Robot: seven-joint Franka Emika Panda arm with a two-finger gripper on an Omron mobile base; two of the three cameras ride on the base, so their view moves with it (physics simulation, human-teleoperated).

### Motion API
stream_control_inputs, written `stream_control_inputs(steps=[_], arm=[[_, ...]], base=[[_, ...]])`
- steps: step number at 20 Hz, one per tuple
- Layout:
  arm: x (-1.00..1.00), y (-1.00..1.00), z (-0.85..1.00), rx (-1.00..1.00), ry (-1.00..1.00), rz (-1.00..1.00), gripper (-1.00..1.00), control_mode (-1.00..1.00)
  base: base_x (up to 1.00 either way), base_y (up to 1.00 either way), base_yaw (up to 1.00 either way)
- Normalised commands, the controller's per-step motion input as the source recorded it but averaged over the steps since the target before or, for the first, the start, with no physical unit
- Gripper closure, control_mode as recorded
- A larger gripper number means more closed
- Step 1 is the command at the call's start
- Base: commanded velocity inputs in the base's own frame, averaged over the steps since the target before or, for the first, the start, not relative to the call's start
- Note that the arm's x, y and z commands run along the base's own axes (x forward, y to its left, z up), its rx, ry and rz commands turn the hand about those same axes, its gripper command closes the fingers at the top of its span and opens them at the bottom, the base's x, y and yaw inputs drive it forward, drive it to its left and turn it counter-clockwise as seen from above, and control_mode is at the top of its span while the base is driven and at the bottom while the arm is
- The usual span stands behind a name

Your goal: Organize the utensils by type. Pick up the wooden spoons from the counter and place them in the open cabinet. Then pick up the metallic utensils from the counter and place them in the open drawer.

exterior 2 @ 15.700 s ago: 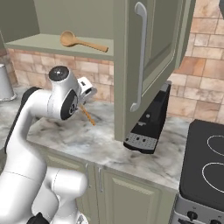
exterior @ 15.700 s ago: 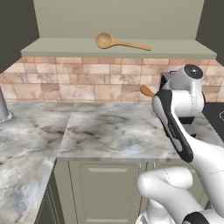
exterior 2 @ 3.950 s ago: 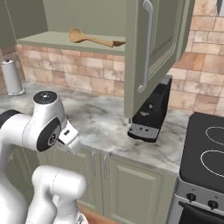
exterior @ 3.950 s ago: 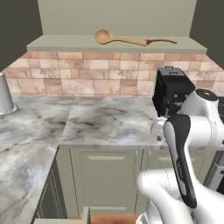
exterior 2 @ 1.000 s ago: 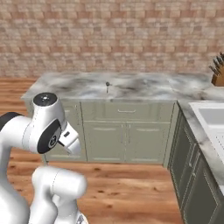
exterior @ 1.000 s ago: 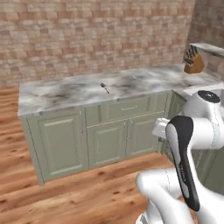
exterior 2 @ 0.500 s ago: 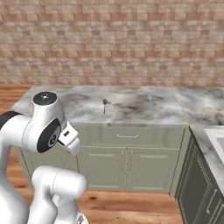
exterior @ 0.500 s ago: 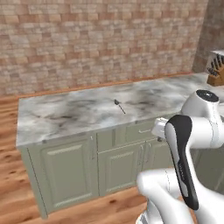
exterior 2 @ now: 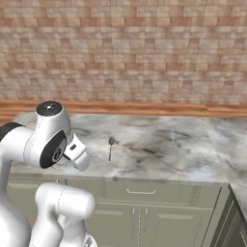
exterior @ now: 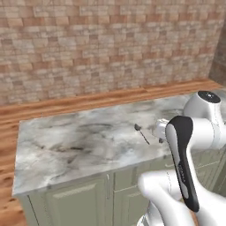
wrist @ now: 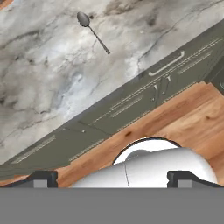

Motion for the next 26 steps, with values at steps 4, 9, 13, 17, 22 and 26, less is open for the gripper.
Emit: stream_control_inputs(steps=[4, 9, 13, 17, 22, 26], arm=[[0.0, 0.0, 0.0, 0.0, 0.0, 0.0, -1.0, 1.0], [0.0, 0.0, 0.0, 0.0, 0.0, 0.0, -1.0, 1.0], [0.0, 0.0, 0.0, 0.0, 0.0, 0.0, -1.0, 1.0], [0.0, 0.0, 0.0, 0.0, 0.0, 0.0, -1.0, 1.0], [0.0, 0.0, 0.0, 0.0, 0.0, 0.0, -1.0, 1.0], [0.22, -0.17, -0.02, 0.0, 0.06, 0.0, -1.0, -1.0]], base=[[0.84, -0.17, 0.12], [0.18, -0.01, 0.06], [0.0, 0.0, 0.0], [0.0, 0.0, 0.0], [0.0, 0.0, 0.0], [0.07, -0.08, 0.01]])
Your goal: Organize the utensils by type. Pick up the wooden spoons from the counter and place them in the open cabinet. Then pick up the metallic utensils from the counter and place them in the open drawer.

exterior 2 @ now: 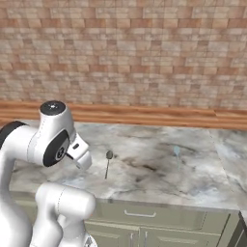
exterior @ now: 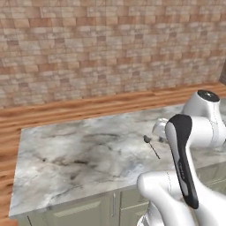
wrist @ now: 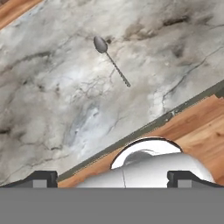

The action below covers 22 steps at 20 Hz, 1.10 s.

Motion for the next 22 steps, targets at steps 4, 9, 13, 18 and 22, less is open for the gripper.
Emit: stream_control_inputs(steps=[4, 9, 13, 18, 22], arm=[[0.58, -0.37, -0.04, -0.01, 0.06, 0.01, -1.0, -1.0], [0.54, -0.33, -0.09, -0.11, 0.01, 0.07, -1.0, -1.0], [0.51, -0.13, -0.35, -0.14, 0.01, 0.12, -1.0, -1.0], [0.54, -0.01, -0.6, -0.07, 0.06, 0.09, -1.0, -1.0], [0.6, 0.0, -0.6, -0.01, 0.17, 0.16, -1.0, -1.0]], base=[[0.0, 0.0, 0.0], [0.0, 0.0, 0.0], [0.0, 0.0, 0.0], [0.0, 0.0, 0.0], [0.0, 0.0, 0.0]])
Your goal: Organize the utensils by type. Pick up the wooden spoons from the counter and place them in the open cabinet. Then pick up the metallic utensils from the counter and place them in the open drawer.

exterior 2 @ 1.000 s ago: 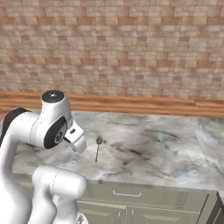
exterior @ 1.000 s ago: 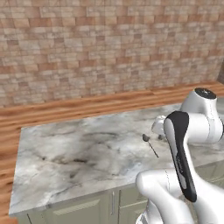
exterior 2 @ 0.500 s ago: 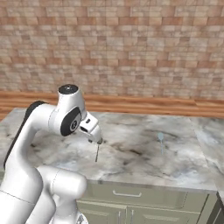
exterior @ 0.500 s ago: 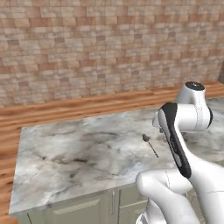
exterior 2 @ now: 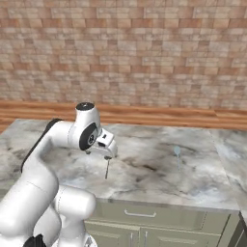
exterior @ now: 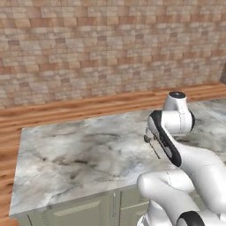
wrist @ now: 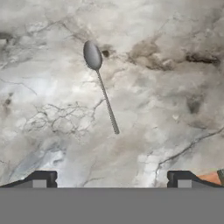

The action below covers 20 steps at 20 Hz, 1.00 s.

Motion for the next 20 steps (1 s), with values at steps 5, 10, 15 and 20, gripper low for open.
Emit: stream_control_inputs(steps=[5, 10, 15, 20], arm=[[0.53, 0.0, -0.56, -0.02, 0.1, 0.16, -1.0, -1.0], [0.42, -0.03, -0.54, -0.02, 0.01, 0.16, -1.0, -1.0], [0.42, 0.0, -0.49, -0.03, 0.0, 0.11, -1.0, -1.0], [0.37, 0.0, -0.46, 0.0, 0.0, 0.07, -1.0, -1.0]], base=[[0.0, 0.0, 0.0], [0.0, 0.0, 0.0], [0.0, 0.0, 0.0], [0.0, 0.0, 0.0]])
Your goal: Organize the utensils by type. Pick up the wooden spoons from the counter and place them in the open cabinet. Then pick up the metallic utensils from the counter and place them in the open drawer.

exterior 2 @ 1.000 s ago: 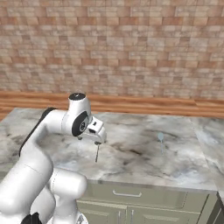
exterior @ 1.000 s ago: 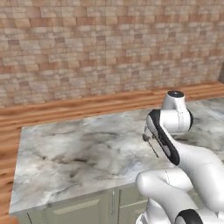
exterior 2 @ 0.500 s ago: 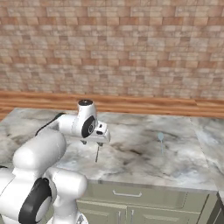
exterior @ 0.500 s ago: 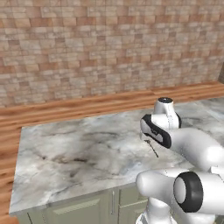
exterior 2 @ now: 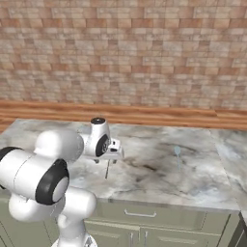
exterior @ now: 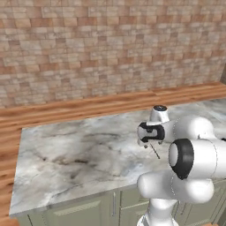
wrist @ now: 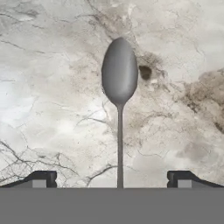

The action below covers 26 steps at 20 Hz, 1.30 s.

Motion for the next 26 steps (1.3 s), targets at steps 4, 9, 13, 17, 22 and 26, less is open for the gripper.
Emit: stream_control_inputs(steps=[4, 9, 13, 17, 22, 26], arm=[[0.37, 0.0, -0.43, 0.0, 0.0, 0.07, -1.0, -1.0], [0.2, -0.01, -0.28, 0.0, 0.0, 0.07, -1.0, -1.0], [0.01, 0.0, -0.37, -0.02, 0.0, 0.04, -1.0, -1.0], [0.0, 0.0, -0.47, -0.03, 0.0, 0.0, -1.0, -1.0], [0.0, 0.0, -0.56, -0.04, 0.0, 0.0, -1.0, -1.0], [-0.05, -0.03, -0.63, -0.02, 0.0, 0.0, 1.0, -1.0]], base=[[0.0, 0.0, 0.0], [0.0, 0.0, 0.0], [0.0, 0.0, 0.0], [0.0, 0.0, 0.0], [0.0, 0.0, 0.0], [0.0, 0.0, 0.0]])
